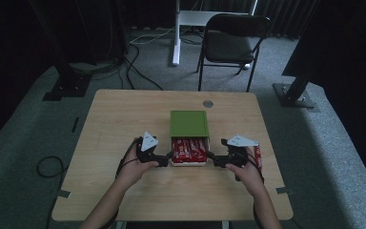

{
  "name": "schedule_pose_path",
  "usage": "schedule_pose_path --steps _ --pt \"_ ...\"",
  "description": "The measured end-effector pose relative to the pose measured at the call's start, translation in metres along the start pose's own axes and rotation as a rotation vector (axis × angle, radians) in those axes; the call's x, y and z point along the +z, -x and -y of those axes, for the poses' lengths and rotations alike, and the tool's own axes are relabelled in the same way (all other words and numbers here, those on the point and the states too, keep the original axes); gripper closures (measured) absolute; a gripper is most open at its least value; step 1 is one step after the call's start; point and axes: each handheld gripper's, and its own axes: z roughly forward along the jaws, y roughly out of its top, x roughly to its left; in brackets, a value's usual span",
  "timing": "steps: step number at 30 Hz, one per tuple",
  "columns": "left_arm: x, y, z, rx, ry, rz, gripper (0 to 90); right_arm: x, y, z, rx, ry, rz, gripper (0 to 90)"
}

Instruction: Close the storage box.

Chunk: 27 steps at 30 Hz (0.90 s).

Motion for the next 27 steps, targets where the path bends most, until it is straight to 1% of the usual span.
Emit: schedule_pose_path --steps 5,9,15,23,27 --pt "0.002 -0.002 -0.002 0.007 0.000 -0.007 8.0 0.002 0.001 0.000 0.012 0.005 0.007 11.7" --pt "0.004 -0.004 -0.001 0.000 0.005 -0.008 8.0 0.004 0.002 -0.001 0.016 0.006 0.012 11.7" --pt "0.007 -0.005 -0.005 0.014 0.001 -0.021 8.0 0.007 0.002 -0.004 0.008 0.010 0.040 11.5" --pt "0.010 -0.008 -0.006 0.003 0.008 -0.027 8.0 0.011 0.003 -0.006 0.024 0.014 0.075 11.5" --pt "0.012 -0.009 -0.008 0.013 0.002 -0.035 8.1 0.013 0.003 -0.007 0.032 0.015 0.090 11.5"
